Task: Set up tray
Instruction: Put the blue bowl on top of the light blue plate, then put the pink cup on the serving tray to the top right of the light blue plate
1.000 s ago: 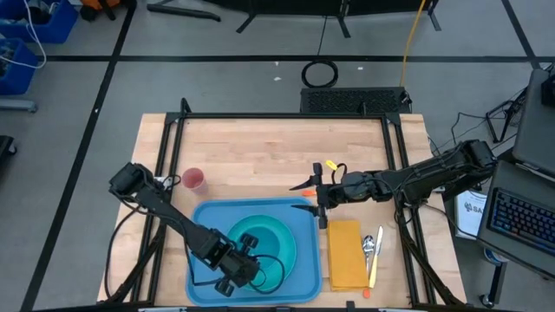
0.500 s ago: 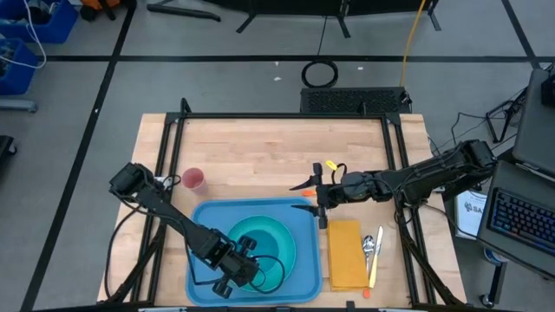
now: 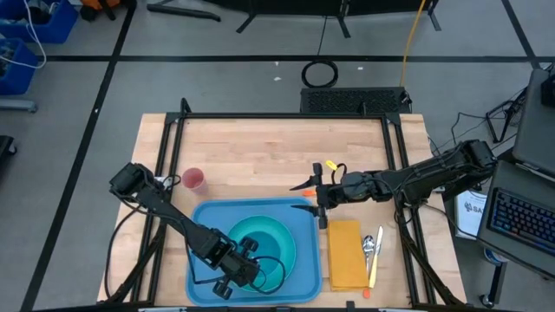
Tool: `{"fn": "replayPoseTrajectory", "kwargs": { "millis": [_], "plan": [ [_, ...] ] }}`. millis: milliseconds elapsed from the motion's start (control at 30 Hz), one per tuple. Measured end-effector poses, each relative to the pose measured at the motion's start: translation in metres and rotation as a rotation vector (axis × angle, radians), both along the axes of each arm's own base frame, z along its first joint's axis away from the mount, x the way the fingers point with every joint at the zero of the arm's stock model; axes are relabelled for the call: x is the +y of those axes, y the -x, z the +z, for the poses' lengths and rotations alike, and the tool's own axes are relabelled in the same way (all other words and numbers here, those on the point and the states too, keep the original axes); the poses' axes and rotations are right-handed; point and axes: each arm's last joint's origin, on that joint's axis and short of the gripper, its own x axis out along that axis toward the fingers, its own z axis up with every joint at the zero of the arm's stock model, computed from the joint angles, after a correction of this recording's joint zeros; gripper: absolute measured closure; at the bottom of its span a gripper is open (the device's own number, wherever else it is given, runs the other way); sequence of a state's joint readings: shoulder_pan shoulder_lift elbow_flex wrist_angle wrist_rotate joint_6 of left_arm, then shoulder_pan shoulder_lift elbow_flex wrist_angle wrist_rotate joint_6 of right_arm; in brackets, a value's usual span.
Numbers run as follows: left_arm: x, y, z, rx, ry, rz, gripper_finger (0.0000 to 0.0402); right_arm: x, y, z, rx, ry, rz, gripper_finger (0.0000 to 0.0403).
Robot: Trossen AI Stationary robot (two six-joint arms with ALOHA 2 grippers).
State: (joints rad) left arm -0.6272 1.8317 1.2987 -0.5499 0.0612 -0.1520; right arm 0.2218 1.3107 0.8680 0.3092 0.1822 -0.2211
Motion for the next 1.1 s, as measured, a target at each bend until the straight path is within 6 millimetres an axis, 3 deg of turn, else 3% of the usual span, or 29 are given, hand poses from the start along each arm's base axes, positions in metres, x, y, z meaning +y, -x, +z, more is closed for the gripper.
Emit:
{"fn": "replayPoseTrajectory", "kwargs": {
  "millis": [400,767,933,1100],
  "plan": [
    [0.0,-0.001,0.0,-0.015,-0.009,-0.009,0.0356,0.0,0.0,0.0,0.0,0.0,0.0,0.0193],
    [0.001,0.0,0.002,-0.011,-0.006,0.001,0.0247,0.0,0.0,0.0,0.0,0.0,0.0,0.0193],
    [0.005,0.005,0.023,-0.064,0.019,0.023,0.0226,0.0,0.0,0.0,0.001,0.001,0.0,0.0193],
    [0.015,0.019,0.056,-0.14,0.027,0.055,0.0225,0.0,0.0,0.0,0.001,0.001,0.0,0.0193]
  ]
}}
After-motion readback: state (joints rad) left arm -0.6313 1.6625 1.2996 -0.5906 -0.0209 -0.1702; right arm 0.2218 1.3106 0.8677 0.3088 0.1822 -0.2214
